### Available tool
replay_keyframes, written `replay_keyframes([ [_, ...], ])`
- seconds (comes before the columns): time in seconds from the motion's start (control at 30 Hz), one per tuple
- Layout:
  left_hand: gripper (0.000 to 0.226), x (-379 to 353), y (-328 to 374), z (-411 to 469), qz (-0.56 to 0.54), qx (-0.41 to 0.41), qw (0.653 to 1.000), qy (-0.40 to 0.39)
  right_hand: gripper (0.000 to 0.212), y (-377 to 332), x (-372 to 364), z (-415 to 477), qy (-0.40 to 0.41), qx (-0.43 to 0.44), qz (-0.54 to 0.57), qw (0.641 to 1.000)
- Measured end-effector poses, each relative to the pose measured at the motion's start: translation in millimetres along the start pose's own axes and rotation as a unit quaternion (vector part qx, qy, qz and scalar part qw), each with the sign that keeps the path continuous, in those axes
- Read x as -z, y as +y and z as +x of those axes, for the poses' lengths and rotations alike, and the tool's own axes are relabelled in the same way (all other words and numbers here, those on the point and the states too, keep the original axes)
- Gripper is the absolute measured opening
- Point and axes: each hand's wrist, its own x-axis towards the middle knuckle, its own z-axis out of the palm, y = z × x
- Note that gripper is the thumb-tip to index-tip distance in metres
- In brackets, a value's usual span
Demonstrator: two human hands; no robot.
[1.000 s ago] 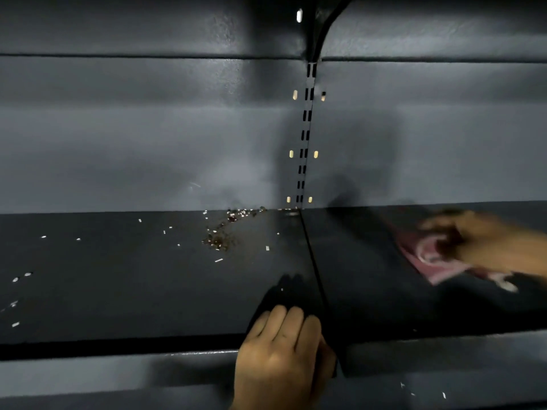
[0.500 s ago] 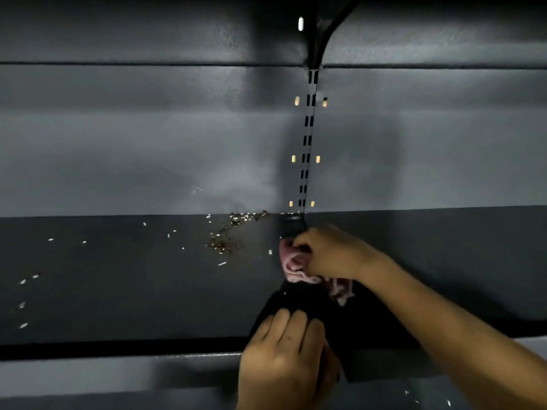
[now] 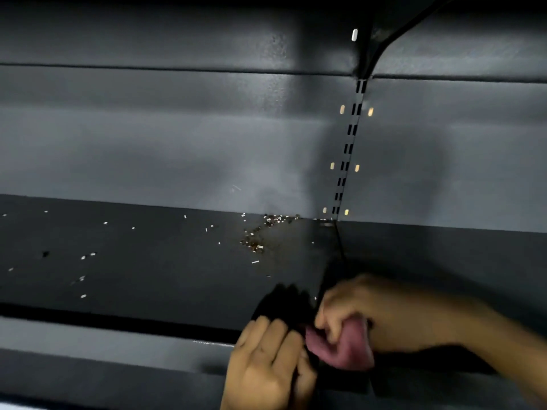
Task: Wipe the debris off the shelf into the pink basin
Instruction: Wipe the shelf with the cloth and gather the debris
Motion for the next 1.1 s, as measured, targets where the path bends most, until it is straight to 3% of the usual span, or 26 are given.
replay_keyframes([
  [0.07, 0.032, -3.6, 0.0, -0.6, 0.004, -0.013, 1.000, 0.007, 0.016, -4.3, -13.7, 3.1, -0.005, 0.016, -0.035, 0.999],
  [0.2, 0.029, -6.8, -1.0, -5.0, 0.018, -0.016, 1.000, 0.014, 0.015, 5.3, -10.9, 34.6, 0.037, 0.038, -0.079, 0.995],
  [0.33, 0.023, -6.5, -0.3, -6.4, 0.027, -0.006, 1.000, 0.009, 0.033, 30.6, 8.8, 88.7, 0.163, -0.061, -0.145, 0.974],
  [0.4, 0.012, -6.0, 1.9, -6.9, 0.014, 0.000, 1.000, 0.010, 0.032, 35.8, 26.0, 100.7, 0.213, -0.106, -0.140, 0.961],
  [0.47, 0.004, -5.3, 2.8, -5.4, 0.000, 0.015, 1.000, 0.002, 0.023, 34.2, 44.8, 94.6, 0.289, -0.105, -0.088, 0.948],
  [0.53, 0.005, -5.2, 3.7, -4.2, 0.012, 0.022, 1.000, -0.010, 0.018, 26.2, 53.4, 70.2, 0.325, -0.050, -0.085, 0.941],
  [0.6, 0.016, -5.3, 4.0, -5.6, 0.032, 0.025, 0.999, -0.012, 0.029, 14.6, 44.8, 38.4, 0.271, 0.013, -0.091, 0.958],
  [0.67, 0.021, -6.2, 3.9, -5.3, 0.039, 0.034, 0.999, -0.004, 0.038, 2.5, 18.3, 10.5, 0.156, 0.043, -0.073, 0.984],
  [0.8, 0.024, -8.4, 7.8, -1.0, 0.052, 0.047, 0.997, 0.015, 0.056, 0.1, -14.0, -29.0, -0.019, 0.028, -0.036, 0.999],
  [0.97, 0.014, -6.2, 10.1, -2.9, 0.043, 0.057, 0.997, 0.014, 0.032, -2.7, -2.0, -28.1, 0.000, 0.024, 0.061, 0.998],
  [1.1, 0.026, -5.6, 13.7, -2.8, 0.041, 0.083, 0.996, 0.010, 0.020, 0.1, -16.6, -13.7, 0.067, 0.038, 0.034, 0.996],
])
